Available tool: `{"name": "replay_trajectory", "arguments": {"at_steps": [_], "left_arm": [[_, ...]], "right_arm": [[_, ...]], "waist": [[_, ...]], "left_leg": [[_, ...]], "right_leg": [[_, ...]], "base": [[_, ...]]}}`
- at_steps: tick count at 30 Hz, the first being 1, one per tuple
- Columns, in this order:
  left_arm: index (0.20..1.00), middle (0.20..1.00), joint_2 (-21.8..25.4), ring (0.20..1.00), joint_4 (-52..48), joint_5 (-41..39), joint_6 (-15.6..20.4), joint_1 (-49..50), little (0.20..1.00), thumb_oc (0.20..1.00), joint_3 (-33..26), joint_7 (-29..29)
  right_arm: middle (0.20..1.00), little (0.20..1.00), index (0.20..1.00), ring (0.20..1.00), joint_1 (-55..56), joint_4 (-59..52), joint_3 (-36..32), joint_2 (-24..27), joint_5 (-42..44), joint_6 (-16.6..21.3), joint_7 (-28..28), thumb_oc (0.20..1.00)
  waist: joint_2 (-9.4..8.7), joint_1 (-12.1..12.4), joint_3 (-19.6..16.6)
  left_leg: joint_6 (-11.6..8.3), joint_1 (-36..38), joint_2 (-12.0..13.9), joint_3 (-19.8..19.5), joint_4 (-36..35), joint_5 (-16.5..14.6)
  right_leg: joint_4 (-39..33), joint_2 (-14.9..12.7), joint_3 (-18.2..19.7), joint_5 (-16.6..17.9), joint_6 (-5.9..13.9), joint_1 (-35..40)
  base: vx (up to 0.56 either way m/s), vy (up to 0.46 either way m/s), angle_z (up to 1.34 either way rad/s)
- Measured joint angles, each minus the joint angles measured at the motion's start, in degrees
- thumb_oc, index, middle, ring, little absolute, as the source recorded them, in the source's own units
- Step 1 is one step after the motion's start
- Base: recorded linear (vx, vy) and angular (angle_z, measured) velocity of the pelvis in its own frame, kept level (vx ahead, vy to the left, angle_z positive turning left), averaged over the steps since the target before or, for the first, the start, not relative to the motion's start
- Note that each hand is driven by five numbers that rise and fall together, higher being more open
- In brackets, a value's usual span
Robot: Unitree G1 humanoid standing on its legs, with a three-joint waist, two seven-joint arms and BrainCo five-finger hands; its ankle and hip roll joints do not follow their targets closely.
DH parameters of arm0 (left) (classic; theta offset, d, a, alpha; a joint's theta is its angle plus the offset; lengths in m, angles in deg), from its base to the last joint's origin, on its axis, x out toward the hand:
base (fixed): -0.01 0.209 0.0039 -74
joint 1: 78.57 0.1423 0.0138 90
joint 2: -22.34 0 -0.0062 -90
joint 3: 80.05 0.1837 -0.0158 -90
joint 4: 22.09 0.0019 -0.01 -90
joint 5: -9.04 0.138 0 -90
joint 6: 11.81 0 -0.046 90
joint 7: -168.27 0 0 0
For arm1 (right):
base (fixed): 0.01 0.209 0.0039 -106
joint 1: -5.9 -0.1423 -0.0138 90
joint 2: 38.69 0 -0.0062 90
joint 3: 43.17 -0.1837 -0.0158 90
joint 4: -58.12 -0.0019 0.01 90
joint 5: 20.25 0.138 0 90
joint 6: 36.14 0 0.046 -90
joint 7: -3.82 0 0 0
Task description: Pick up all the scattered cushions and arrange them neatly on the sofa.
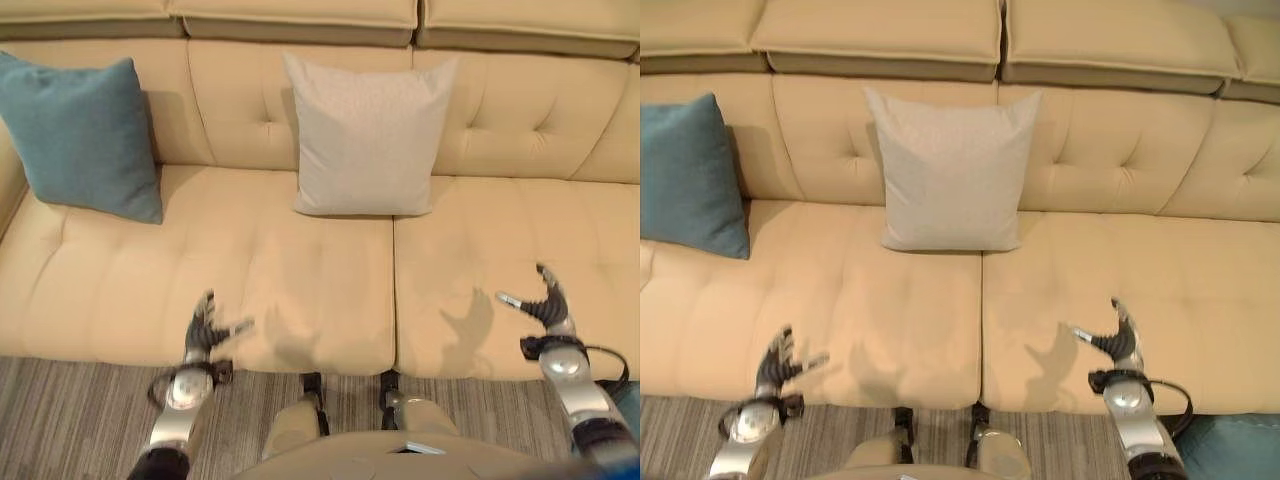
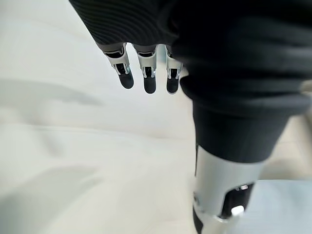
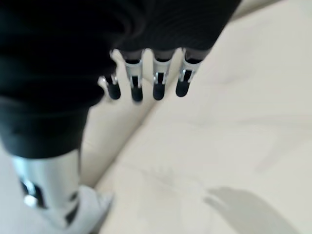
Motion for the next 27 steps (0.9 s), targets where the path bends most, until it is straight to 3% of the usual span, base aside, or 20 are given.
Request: {"name": "replay_trajectory", "arguments": {"at_steps": [2, 6, 16, 19, 20, 21, 23, 26, 27], "left_arm": [[1.000, 1.000, -0.9, 1.000, 4.2, 2.0, -0.2, 0.4, 1.000, 1.000, 0.4, -1.9], [1.000, 1.000, -6.8, 1.000, 24.5, 6.1, -1.5, -2.9, 1.000, 1.000, -0.1, -3.0], [1.000, 1.000, -6.9, 1.000, 31.4, 11.1, -2.2, -3.8, 1.000, 1.000, -0.1, -3.7], [1.000, 1.000, -7.4, 1.000, 33.5, 12.5, -2.2, -6.1, 1.000, 1.000, 0.7, -3.7], [1.000, 1.000, -8.0, 1.000, 33.4, 13.3, -2.5, -6.9, 1.000, 1.000, 1.7, -3.7], [1.000, 1.000, -9.7, 1.000, 33.2, 13.3, -2.5, -7.3, 1.000, 1.000, 2.0, -3.8], [1.000, 1.000, -11.0, 1.000, 32.2, 13.3, -2.3, -9.1, 1.000, 1.000, 3.7, -3.8], [1.000, 1.000, -10.6, 1.000, 32.5, 13.4, -2.3, -10.5, 1.000, 1.000, 4.5, -3.8], [1.000, 1.000, -10.0, 1.000, 32.7, 13.5, -2.3, -11.5, 1.000, 1.000, 6.4, -3.8]], "right_arm": [[1.000, 1.000, 1.000, 1.000, -0.2, 4.4, 1.2, -1.4, 0.0, 1.2, 1.4, 1.000], [1.000, 1.000, 1.000, 1.000, -1.0, 19.3, 4.2, -3.5, 0.0, 0.8, 3.6, 1.000], [1.000, 1.000, 1.000, 1.000, -0.9, 30.6, 5.4, -3.7, 0.0, 0.7, 3.7, 1.000], [1.000, 1.000, 1.000, 1.000, -1.5, 33.3, 6.0, -3.7, 0.0, 0.5, 3.9, 1.000], [1.000, 1.000, 1.000, 1.000, -2.2, 34.0, 7.3, -3.9, 0.0, 0.4, 4.1, 1.000], [1.000, 1.000, 1.000, 1.000, -2.4, 33.9, 7.5, -3.6, 0.0, 0.4, 4.2, 1.000], [1.000, 1.000, 1.000, 1.000, -3.0, 35.2, 7.3, -3.7, 0.0, -0.5, 4.4, 1.000], [1.000, 1.000, 1.000, 1.000, -3.8, 35.8, 7.4, -5.2, 0.0, -0.7, 4.6, 1.000], [1.000, 1.000, 1.000, 1.000, -4.9, 35.9, 7.4, -5.8, 0.0, -1.1, 4.6, 1.000]], "waist": [[0.50, 0.3, -1.0], [1.83, 0.5, -3.1], [2.04, 0.9, -2.4], [2.08, 1.9, -2.1], [-0.43, 1.8, -1.0], [-0.61, 0.0, -1.0], [2.50, -0.9, -1.0], [1.13, -1.0, -0.2], [0.06, -1.1, 0.4]], "left_leg": [[-0.19, 1.6, 0.0, -0.1, -0.1, -0.3], [0.13, 4.3, 0.2, 0.0, -0.3, -0.8], [-0.32, 4.1, 2.3, -2.1, 1.9, 0.0], [-2.02, 2.8, 2.6, -2.6, 4.0, -1.0], [-2.66, 1.7, -0.3, -4.4, 10.7, -4.6], [-2.27, 3.3, -2.5, -5.4, 13.4, -6.6], [0.01, 7.5, -1.7, -6.8, 5.6, -7.3], [2.03, 8.1, -3.1, -5.2, 3.0, -5.9], [2.67, 7.7, -4.9, -4.1, 2.8, -5.5]], "right_leg": [[-0.3, -0.1, 0.0, -0.1, 0.01, 1.6], [-0.3, 0.2, 0.1, -0.4, -0.23, 4.2], [-0.3, 2.2, -1.6, -1.2, -1.61, 5.8], [0.1, 2.6, -1.9, -1.6, -3.42, 5.0], [-0.3, -0.3, -2.2, 0.4, -6.61, 4.7], [0.1, -2.4, -1.9, 0.9, -4.68, 4.9], [0.3, -1.5, -1.7, 1.3, -2.78, 4.4], [1.1, -2.8, 0.0, 2.3, -1.31, 2.4], [1.9, -4.0, 1.6, 3.1, -0.25, 0.2]], "base": [[-0.03, -0.047, 0.00], [-0.03, -0.085, -0.02], [-0.12, -0.065, 0.08], [-0.17, 0.077, 0.01], [-0.16, 0.181, 0.00], [-0.10, 0.179, 0.07], [-0.16, 0.217, 0.07], [-0.19, 0.165, -0.32], [-0.20, 0.138, -0.42]]}}
